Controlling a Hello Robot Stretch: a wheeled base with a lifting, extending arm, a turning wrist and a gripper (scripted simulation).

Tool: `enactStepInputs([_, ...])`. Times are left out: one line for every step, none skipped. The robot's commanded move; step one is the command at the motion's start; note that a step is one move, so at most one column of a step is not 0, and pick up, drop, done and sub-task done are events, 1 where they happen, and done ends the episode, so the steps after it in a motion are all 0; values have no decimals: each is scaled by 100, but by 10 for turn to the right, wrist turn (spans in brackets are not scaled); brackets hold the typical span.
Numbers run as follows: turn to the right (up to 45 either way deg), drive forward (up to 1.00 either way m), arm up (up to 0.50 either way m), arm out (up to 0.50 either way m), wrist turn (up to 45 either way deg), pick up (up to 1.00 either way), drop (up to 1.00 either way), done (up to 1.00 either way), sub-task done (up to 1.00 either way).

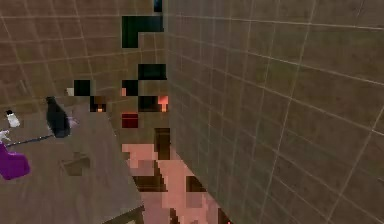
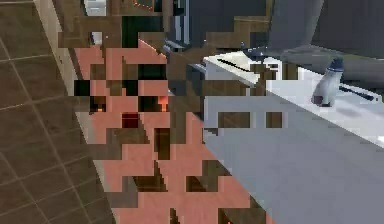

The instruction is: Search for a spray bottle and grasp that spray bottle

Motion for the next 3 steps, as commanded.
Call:
enactStepInputs([-300,0,0,0,0,0,0,0,0])
enactStepInputs([0,30,0,0,0,0,0,0,0])
enactStepInputs([-450,0,0,0,0,0,0,0,0])
